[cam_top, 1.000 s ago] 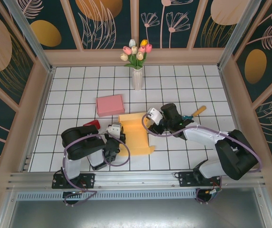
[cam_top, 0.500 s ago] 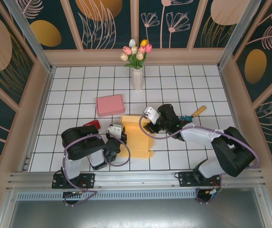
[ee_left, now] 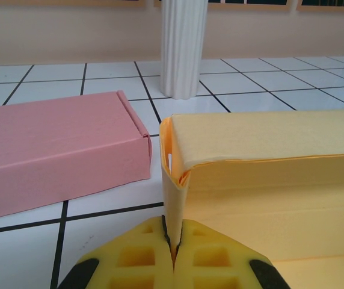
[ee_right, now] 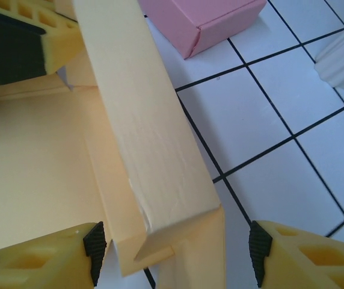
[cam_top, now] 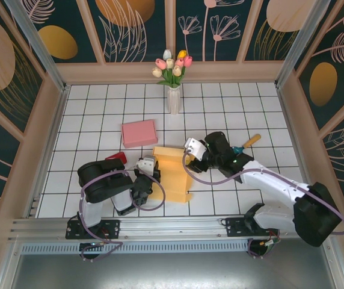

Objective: Fold the paper box

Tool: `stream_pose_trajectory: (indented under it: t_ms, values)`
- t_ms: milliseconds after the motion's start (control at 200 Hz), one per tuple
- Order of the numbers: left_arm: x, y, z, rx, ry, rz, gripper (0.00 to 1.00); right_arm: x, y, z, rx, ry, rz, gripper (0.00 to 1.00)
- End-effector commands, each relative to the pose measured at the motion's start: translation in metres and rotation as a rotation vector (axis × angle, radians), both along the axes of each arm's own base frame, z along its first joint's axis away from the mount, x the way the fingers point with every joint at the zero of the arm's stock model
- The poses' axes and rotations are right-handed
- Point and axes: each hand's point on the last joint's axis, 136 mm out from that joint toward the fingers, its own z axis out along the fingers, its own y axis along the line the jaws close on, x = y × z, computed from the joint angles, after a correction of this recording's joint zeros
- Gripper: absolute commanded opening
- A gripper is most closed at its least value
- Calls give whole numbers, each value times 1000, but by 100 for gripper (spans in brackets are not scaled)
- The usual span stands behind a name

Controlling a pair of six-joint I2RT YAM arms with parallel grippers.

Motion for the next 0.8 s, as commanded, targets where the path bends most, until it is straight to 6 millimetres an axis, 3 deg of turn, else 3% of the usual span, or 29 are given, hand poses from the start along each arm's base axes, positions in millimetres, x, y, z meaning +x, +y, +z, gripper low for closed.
stream_pose_trajectory:
  t_ms: [0, 185, 375, 555, 796]
  values:
    - [0, -1, 2, -10, 6, 7, 0, -17, -26, 17, -155, -14, 41, 67]
    - [-2, 1, 3, -13, 5, 2, 0, -30, -58, 42, -260, -204, 116, 74]
    - [-3, 1, 1, -7, 7, -3, 0, -25, -76, 16, -394, -222, 132, 75]
    - [-3, 1, -2, 2, 10, -6, 0, -17, -66, -6, -396, -210, 151, 75]
    - [-2, -2, -5, 2, 12, -12, 0, -3, -47, -15, -324, -214, 139, 75]
